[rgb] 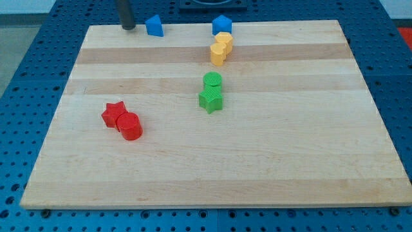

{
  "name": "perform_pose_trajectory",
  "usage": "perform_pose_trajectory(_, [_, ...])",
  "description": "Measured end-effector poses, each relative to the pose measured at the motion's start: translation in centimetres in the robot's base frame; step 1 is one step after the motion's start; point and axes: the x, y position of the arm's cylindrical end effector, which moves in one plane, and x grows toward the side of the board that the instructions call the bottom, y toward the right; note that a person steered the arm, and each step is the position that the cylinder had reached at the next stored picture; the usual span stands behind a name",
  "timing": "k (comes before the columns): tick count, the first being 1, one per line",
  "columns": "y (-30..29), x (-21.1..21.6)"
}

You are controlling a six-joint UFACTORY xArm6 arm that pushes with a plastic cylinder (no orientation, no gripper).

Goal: Slide the blue cube and blue triangle to the yellow hexagon

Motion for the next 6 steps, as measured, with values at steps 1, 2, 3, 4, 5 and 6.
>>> perform_pose_trajectory(1, [1.6, 0.0])
perform_pose_trajectory(2, [3.2, 0.2])
perform_pose_trajectory(3, [5.3, 0.5])
perform_pose_trajectory(4, [7.6, 0.5])
perform_pose_trajectory(5, [10.0, 0.8])
perform_pose_trajectory(6, [12.5, 0.9])
